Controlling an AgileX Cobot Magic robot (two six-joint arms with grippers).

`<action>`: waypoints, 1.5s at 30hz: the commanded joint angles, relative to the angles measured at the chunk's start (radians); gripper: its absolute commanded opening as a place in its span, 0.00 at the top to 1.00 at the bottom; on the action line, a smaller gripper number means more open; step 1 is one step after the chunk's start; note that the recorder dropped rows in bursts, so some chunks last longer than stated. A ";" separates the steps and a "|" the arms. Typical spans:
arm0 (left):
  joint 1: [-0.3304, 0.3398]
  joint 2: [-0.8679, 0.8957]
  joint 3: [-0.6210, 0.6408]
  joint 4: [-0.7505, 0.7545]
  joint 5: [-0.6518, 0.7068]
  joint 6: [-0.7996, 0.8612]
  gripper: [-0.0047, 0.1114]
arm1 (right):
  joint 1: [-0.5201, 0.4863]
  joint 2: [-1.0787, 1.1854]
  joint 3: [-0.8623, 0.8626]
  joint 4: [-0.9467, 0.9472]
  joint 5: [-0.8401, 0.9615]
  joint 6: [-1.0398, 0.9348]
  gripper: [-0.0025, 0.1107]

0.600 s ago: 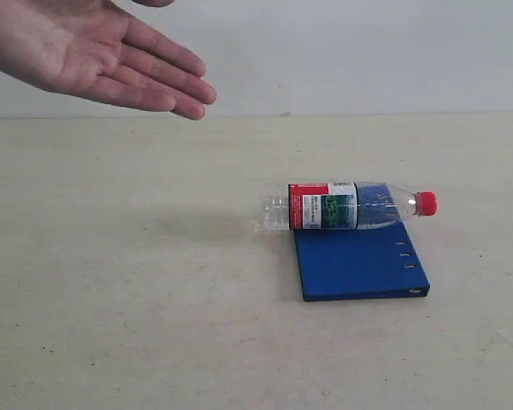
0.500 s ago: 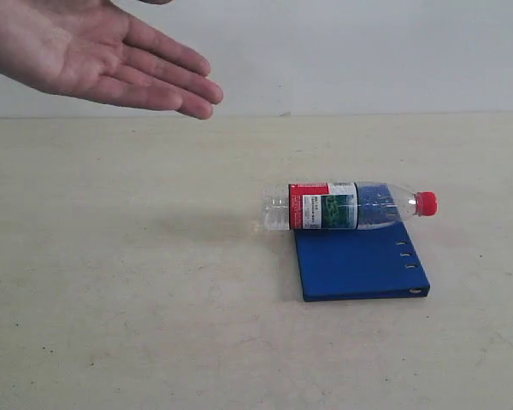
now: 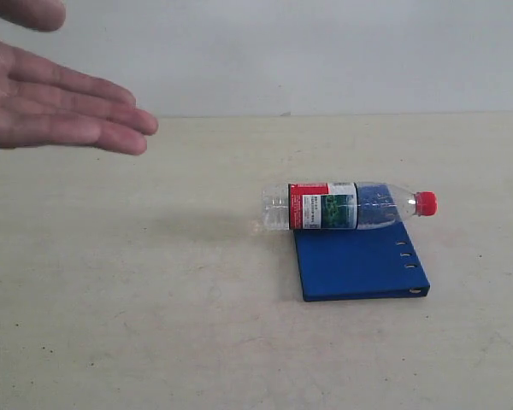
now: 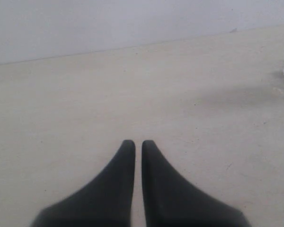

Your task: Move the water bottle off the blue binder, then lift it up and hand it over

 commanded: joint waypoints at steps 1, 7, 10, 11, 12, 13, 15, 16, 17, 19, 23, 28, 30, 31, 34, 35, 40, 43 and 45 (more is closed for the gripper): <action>-0.004 -0.002 -0.001 -0.007 0.000 0.004 0.92 | -0.002 0.000 0.000 -0.012 -0.069 0.033 0.98; -0.004 -0.002 -0.001 -0.007 0.000 0.004 0.92 | -0.002 0.000 0.000 0.030 -0.052 0.149 0.98; -0.004 -0.002 -0.001 -0.007 0.000 0.004 0.92 | -0.002 0.000 -0.030 -0.267 0.105 0.194 0.98; -0.004 -0.002 -0.001 -0.007 0.000 0.004 0.92 | -0.002 0.000 -0.085 -0.418 0.218 0.191 0.98; -0.004 -0.002 -0.001 -0.007 0.000 0.004 0.92 | -0.002 0.000 -0.158 -0.576 0.360 0.193 0.98; -0.004 -0.002 -0.001 -0.007 0.000 0.004 0.92 | -0.002 0.019 -0.228 -0.704 0.488 0.210 0.98; -0.004 -0.002 -0.001 -0.007 0.000 0.004 0.92 | -0.002 0.111 -0.412 -1.015 0.783 0.359 0.98; -0.004 -0.002 -0.001 -0.007 0.000 0.004 0.92 | -0.002 0.171 -0.494 -1.158 0.863 0.427 0.98; -0.004 -0.002 -0.001 -0.007 0.000 0.004 0.92 | -0.002 0.222 -0.553 -1.225 0.931 0.485 0.98; -0.004 -0.002 -0.001 -0.007 0.000 0.004 0.92 | -0.002 0.343 -0.669 -1.297 0.990 0.496 0.98; -0.004 -0.002 -0.001 -0.007 0.000 0.004 0.92 | -0.002 0.527 -0.775 -1.273 1.001 0.494 0.98; -0.004 -0.002 -0.001 -0.007 0.000 0.004 0.92 | 0.024 0.672 -0.780 -1.232 1.052 0.479 0.98; -0.004 -0.002 -0.001 -0.007 0.000 0.004 0.92 | 0.050 0.715 -0.780 -1.232 1.141 0.437 0.98; -0.004 -0.002 -0.001 -0.007 0.000 0.004 0.92 | 0.065 0.740 -0.780 -1.232 1.201 0.410 0.98; -0.004 -0.002 -0.001 -0.007 0.000 0.004 0.92 | 0.097 0.866 -0.780 -1.231 1.372 0.189 0.98; -0.004 -0.002 -0.001 -0.007 0.000 0.004 0.92 | 0.112 0.930 -0.780 -1.232 1.415 -0.095 0.98; -0.004 -0.002 -0.001 -0.007 0.000 0.004 0.92 | 0.121 1.009 -0.780 -1.177 1.323 -0.717 0.98; -0.004 -0.002 -0.001 -0.007 0.000 0.004 0.92 | 0.121 1.046 -0.780 -0.789 1.274 -0.468 0.98; -0.004 -0.002 -0.001 -0.007 0.000 0.004 0.92 | 0.117 1.142 -0.780 -0.635 1.300 -0.507 0.94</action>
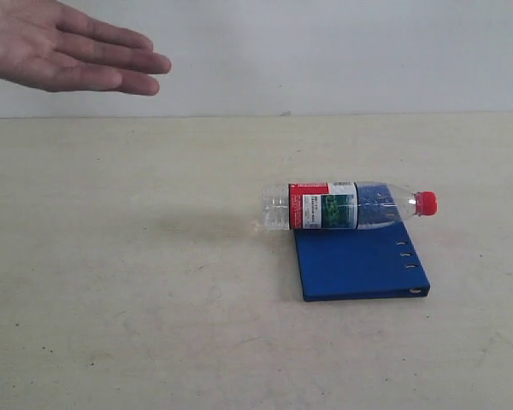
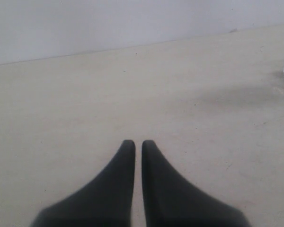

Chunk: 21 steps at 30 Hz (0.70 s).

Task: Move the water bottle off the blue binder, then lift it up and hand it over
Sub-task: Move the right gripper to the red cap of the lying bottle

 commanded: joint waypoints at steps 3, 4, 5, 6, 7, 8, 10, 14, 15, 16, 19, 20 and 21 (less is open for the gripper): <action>-0.004 -0.002 -0.001 -0.007 0.000 0.004 0.92 | -0.001 0.321 -0.024 0.311 0.093 -0.153 0.69; -0.004 -0.002 -0.001 -0.007 0.000 0.004 0.92 | -0.001 0.373 -0.046 0.309 0.156 -0.239 0.64; -0.004 -0.002 -0.001 -0.007 0.000 0.004 0.92 | 0.001 0.432 -0.095 0.309 0.287 -0.469 0.57; -0.004 -0.002 -0.001 -0.007 0.000 0.004 0.92 | 0.003 0.450 -0.117 0.326 0.332 -0.544 0.54; -0.004 -0.002 -0.001 -0.007 0.000 0.004 0.92 | 0.003 0.468 -0.139 0.335 0.358 -0.598 0.51; -0.002 -0.002 -0.001 -0.007 0.000 0.004 0.92 | 0.014 0.480 -0.156 0.341 0.358 -0.624 0.49; -0.002 -0.002 -0.001 -0.007 0.000 0.004 0.92 | 0.036 0.491 -0.177 0.323 0.334 -0.666 0.45; -0.002 -0.002 -0.001 -0.007 0.000 0.004 0.92 | 0.068 0.491 -0.190 0.257 0.300 -0.636 0.39; -0.002 -0.002 -0.001 -0.007 0.000 0.004 0.92 | 0.068 0.491 -0.190 0.248 0.295 -0.614 0.39; -0.002 -0.002 -0.001 -0.007 0.000 0.004 0.92 | 0.068 0.491 -0.190 0.239 0.292 -0.602 0.39; -0.002 -0.002 -0.001 -0.007 0.000 0.004 0.92 | 0.068 0.491 -0.192 0.214 0.286 -0.635 0.39; -0.002 -0.002 -0.001 -0.007 0.000 0.004 0.92 | 0.068 0.491 -0.192 0.207 0.279 -0.657 0.39; -0.002 -0.002 -0.001 -0.007 0.000 0.004 0.92 | 0.068 0.491 -0.192 0.207 0.271 -0.678 0.39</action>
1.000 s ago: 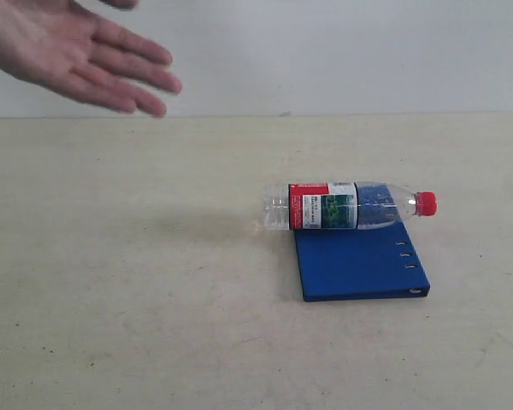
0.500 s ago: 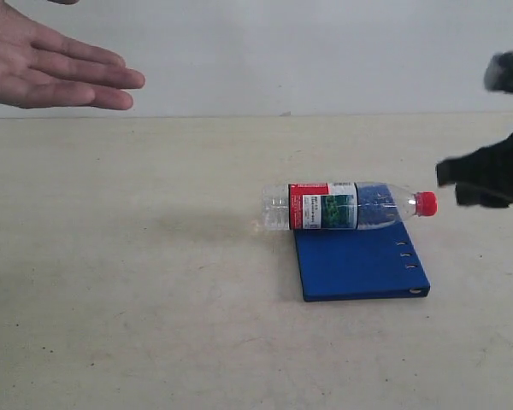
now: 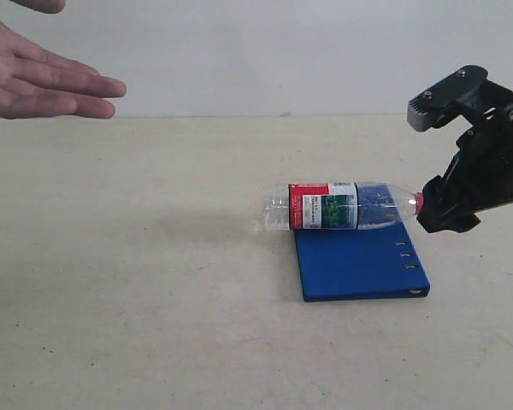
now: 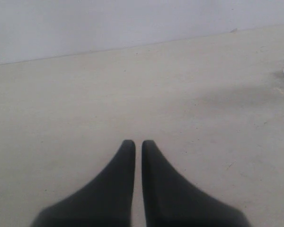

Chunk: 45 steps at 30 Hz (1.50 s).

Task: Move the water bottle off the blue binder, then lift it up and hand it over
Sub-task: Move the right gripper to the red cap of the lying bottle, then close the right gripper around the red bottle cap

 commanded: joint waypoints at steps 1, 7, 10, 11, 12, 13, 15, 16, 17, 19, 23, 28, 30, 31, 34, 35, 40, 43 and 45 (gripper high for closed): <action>-0.002 -0.002 -0.001 -0.007 0.000 0.004 0.92 | 0.001 0.001 -0.009 -0.029 -0.036 -0.055 0.39; -0.002 -0.002 -0.001 -0.007 0.000 0.004 0.92 | 0.001 0.001 -0.009 0.046 -0.124 0.401 0.39; -0.002 -0.002 -0.001 -0.007 0.000 0.004 0.92 | 0.001 0.001 -0.009 0.057 -0.138 0.683 0.39; -0.002 -0.002 -0.001 -0.007 0.000 0.004 0.92 | -0.001 0.001 -0.009 0.097 -0.152 0.731 0.39; -0.002 -0.002 -0.001 -0.007 0.000 0.004 0.92 | -0.007 0.001 -0.009 0.142 -0.162 0.766 0.39; -0.002 -0.002 -0.001 -0.007 0.000 0.004 0.92 | -0.020 0.001 -0.009 0.205 -0.178 0.784 0.39; -0.002 -0.002 -0.001 -0.007 0.000 0.004 0.92 | -0.060 0.006 -0.009 0.408 -0.195 0.796 0.39; -0.002 -0.002 -0.001 -0.007 0.000 0.004 0.92 | -0.077 0.008 -0.009 0.518 -0.198 0.788 0.39; -0.002 -0.002 -0.001 -0.007 0.000 0.004 0.92 | -0.101 0.018 -0.009 0.613 -0.198 0.765 0.39; -0.002 -0.002 -0.001 -0.007 0.000 0.004 0.92 | -0.128 0.028 -0.007 0.734 -0.193 0.749 0.39; -0.002 -0.002 -0.001 -0.007 0.000 0.004 0.92 | -0.188 0.043 0.023 0.794 -0.127 0.809 0.39; -0.002 -0.002 -0.001 -0.007 0.000 0.004 0.92 | -0.211 0.043 0.105 0.817 -0.108 0.817 0.39; -0.002 -0.002 -0.001 -0.007 0.000 0.004 0.92 | -0.211 0.043 0.151 0.857 -0.116 0.812 0.39; -0.002 -0.002 -0.001 -0.007 0.000 0.004 0.92 | -0.211 0.043 0.174 0.887 -0.137 0.795 0.39; -0.002 -0.002 -0.001 -0.007 0.000 0.004 0.92 | -0.211 0.043 0.219 0.940 -0.222 0.729 0.39; -0.002 -0.002 -0.001 -0.007 0.000 0.004 0.92 | -0.211 0.043 0.228 0.955 -0.256 0.701 0.39; -0.002 -0.002 -0.001 -0.007 0.000 0.004 0.92 | -0.211 0.053 0.230 1.018 -0.333 0.605 0.39; -0.002 -0.002 -0.001 -0.007 0.000 0.004 0.92 | -0.211 0.095 0.230 1.118 -0.309 0.527 0.39; -0.002 -0.002 -0.001 -0.007 0.000 0.004 0.92 | -0.211 0.137 0.230 1.236 -0.290 0.419 0.39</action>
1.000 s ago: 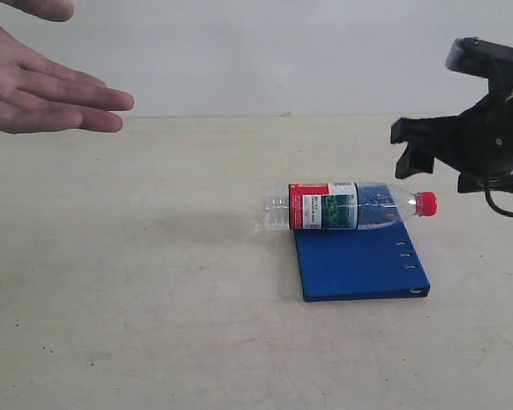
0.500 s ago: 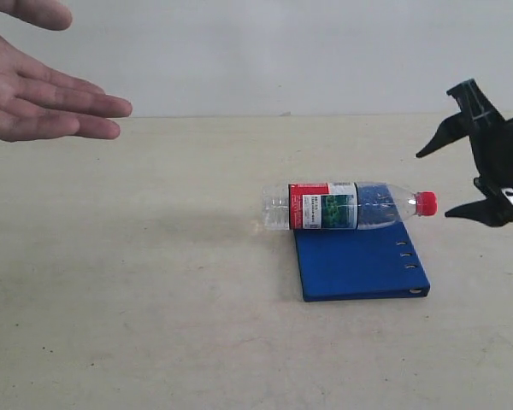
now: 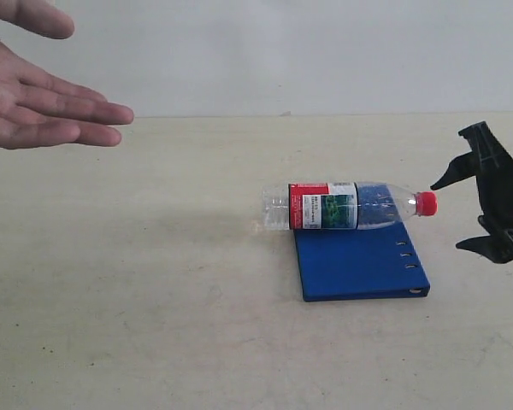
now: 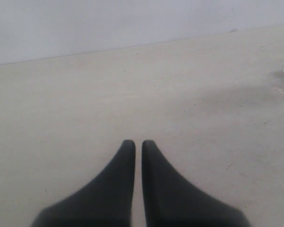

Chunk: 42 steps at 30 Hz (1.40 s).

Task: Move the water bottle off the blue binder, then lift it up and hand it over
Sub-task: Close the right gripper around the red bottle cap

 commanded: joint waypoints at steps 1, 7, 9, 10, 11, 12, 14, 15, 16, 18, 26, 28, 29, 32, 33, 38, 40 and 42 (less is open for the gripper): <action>-0.002 -0.002 -0.001 -0.007 0.000 0.004 0.92 | -0.006 0.079 0.004 0.224 0.031 -0.206 0.39; -0.002 -0.002 -0.001 -0.007 0.000 0.004 0.92 | -0.006 0.165 -0.001 0.576 0.114 -0.617 0.39; -0.002 -0.002 -0.001 -0.007 0.000 0.004 0.92 | -0.006 0.173 -0.010 0.576 0.107 -0.643 0.39; -0.002 -0.002 -0.001 -0.007 0.000 0.004 0.92 | -0.006 0.175 -0.013 0.576 0.095 -0.650 0.39; -0.002 -0.002 -0.001 -0.007 0.000 0.004 0.92 | -0.006 0.174 -0.014 0.576 0.083 -0.672 0.39; -0.002 -0.002 -0.001 -0.007 0.000 0.004 0.92 | -0.006 0.174 -0.015 0.576 0.066 -0.686 0.39; -0.002 -0.002 -0.001 -0.007 0.000 0.004 0.92 | -0.006 0.174 -0.015 0.576 0.038 -0.693 0.39; -0.002 -0.002 -0.001 -0.007 0.000 0.004 0.92 | -0.006 0.174 -0.015 0.576 0.025 -0.697 0.39; -0.002 -0.002 -0.001 -0.007 0.000 0.004 0.92 | -0.006 0.174 -0.015 0.576 0.020 -0.699 0.39; -0.002 -0.002 -0.001 -0.007 0.000 0.004 0.92 | -0.006 0.174 -0.015 0.576 0.016 -0.699 0.39; -0.002 -0.002 -0.001 -0.007 0.000 0.004 0.92 | -0.006 0.228 -0.079 0.576 0.082 -0.697 0.39; -0.002 -0.002 -0.001 -0.007 0.000 0.004 0.92 | -0.006 0.253 -0.105 0.576 0.103 -0.689 0.39; -0.002 -0.002 -0.001 -0.007 0.000 0.004 0.92 | -0.006 0.260 -0.113 0.576 0.106 -0.681 0.39; -0.002 -0.002 -0.001 -0.007 0.000 0.004 0.92 | -0.006 0.273 -0.135 0.576 0.087 -0.681 0.39; -0.002 -0.002 -0.001 -0.007 0.000 0.004 0.92 | -0.006 0.273 -0.142 0.576 0.072 -0.683 0.39; -0.002 -0.002 -0.001 -0.007 0.000 0.004 0.92 | -0.006 0.273 -0.160 0.576 0.034 -0.680 0.41; -0.002 -0.002 -0.001 -0.007 0.000 0.004 0.92 | -0.006 0.274 -0.164 0.576 0.034 -0.672 0.49; -0.002 -0.002 -0.001 -0.007 0.000 0.004 0.92 | -0.006 0.274 -0.164 0.576 0.048 -0.642 0.59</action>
